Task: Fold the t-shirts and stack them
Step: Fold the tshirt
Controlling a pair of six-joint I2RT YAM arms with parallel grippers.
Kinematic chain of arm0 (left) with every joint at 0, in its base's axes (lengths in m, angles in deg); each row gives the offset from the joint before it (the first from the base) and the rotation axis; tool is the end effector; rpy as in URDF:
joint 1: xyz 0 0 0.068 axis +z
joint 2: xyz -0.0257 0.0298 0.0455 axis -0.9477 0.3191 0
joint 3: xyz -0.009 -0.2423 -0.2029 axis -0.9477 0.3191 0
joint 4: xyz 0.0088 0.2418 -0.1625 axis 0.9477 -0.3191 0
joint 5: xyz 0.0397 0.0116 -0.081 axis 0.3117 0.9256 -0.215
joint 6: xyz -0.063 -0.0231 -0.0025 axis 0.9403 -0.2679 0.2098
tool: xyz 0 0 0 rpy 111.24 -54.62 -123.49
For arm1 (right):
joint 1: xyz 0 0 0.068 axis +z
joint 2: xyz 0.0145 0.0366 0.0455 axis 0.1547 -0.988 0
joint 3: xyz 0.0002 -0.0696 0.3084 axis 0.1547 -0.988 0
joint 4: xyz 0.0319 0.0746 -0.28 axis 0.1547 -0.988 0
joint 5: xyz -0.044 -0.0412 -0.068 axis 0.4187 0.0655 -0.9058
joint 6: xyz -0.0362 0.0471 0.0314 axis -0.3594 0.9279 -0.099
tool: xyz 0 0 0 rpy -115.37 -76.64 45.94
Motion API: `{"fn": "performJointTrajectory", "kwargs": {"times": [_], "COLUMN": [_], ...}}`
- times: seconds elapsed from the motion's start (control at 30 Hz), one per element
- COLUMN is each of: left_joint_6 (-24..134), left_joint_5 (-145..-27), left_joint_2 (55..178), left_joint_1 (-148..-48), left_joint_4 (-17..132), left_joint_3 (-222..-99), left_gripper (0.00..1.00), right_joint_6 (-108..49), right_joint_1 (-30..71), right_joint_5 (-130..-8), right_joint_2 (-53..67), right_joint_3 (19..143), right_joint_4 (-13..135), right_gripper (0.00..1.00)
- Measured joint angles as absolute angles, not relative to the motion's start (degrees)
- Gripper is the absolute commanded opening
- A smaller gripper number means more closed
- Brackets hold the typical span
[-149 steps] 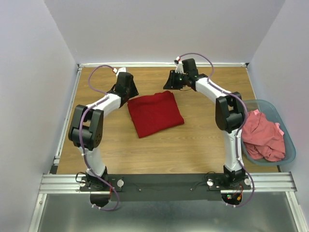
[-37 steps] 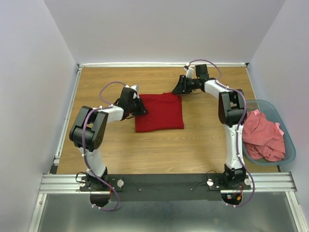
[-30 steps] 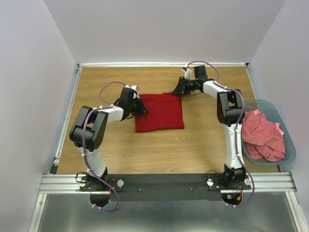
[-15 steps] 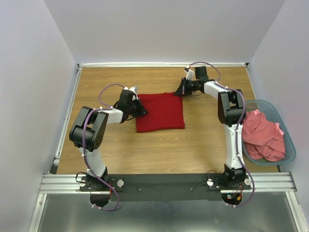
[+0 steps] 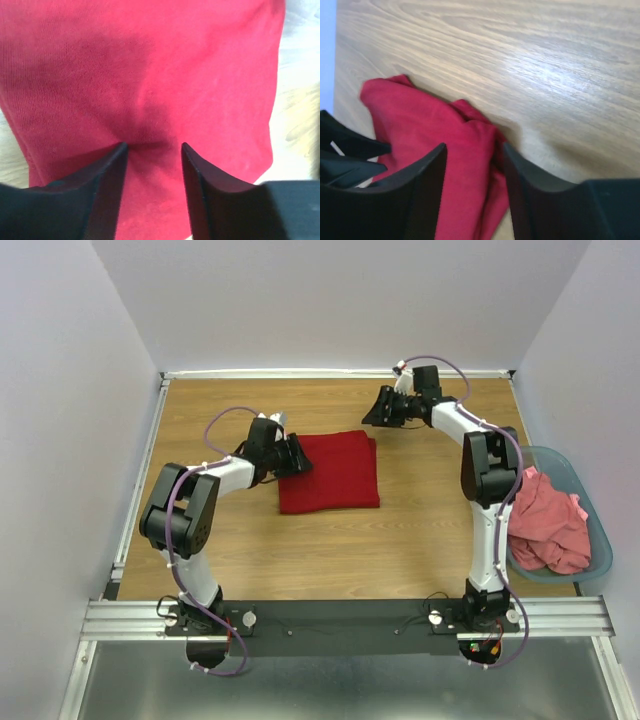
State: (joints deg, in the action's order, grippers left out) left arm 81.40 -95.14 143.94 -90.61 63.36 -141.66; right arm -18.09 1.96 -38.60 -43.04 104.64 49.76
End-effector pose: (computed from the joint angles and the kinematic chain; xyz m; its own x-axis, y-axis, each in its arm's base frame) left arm 0.3798 -0.1495 0.1602 -0.8160 -0.3316 -0.4734 0.0374 0.7870 -0.6158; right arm 0.5572 0.1404 0.1707 -0.8276 0.0960 -0.5530 -0.3409 0.6967 0.6312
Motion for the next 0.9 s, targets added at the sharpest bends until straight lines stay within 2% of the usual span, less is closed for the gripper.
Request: {"fn": "performJointTrajectory", "kwargs": {"times": [0.1,0.23,0.3,0.33,0.43,0.5,0.77,0.9], "left_joint_6": [81.2,80.87,80.81,80.42,79.76,79.54,79.63,80.18], "left_joint_5": [-94.98,-94.92,-94.76,-94.79,-95.05,-95.27,-96.84,-98.09], "left_joint_2": [143.29,141.49,140.58,140.51,141.52,143.46,156.53,157.06], "left_joint_1": [-90.15,-88.17,-86.88,-86.22,-84.84,-84.54,-83.99,-83.03], "left_joint_4": [59.99,58.96,59.18,59.49,60.27,60.82,63.97,65.32], "left_joint_3": [-145.42,-149.22,-150.34,-150.82,-151.73,-152.59,-155.23,-155.43], "left_gripper": [0.59,0.32,0.25,0.17,0.11,0.09,0.08,0.18], "right_joint_6": [-16.83,-14.47,-13.31,-12.56,-9.18,-7.71,-3.19,-1.44], "right_joint_1": [1.85,2.0,2.48,2.81,4.25,5.04,5.3,4.08], "right_joint_5": [-38.75,-35.69,-33.29,-32.52,-29.59,-28.92,-28.59,-27.54], "right_joint_2": [-40.11,-36.86,-36.55,-36.57,-37.01,-37.47,-46.67,-48.11], "right_joint_3": [103.78,103.46,103.46,103.41,102.36,101.38,98.97,96.42], "right_joint_4": [49.81,51.05,52.06,52.43,55.47,58.07,65.15,68.23], "right_gripper": [0.58,0.58,0.56,0.53,0.47,0.42,0.33,0.33]}}
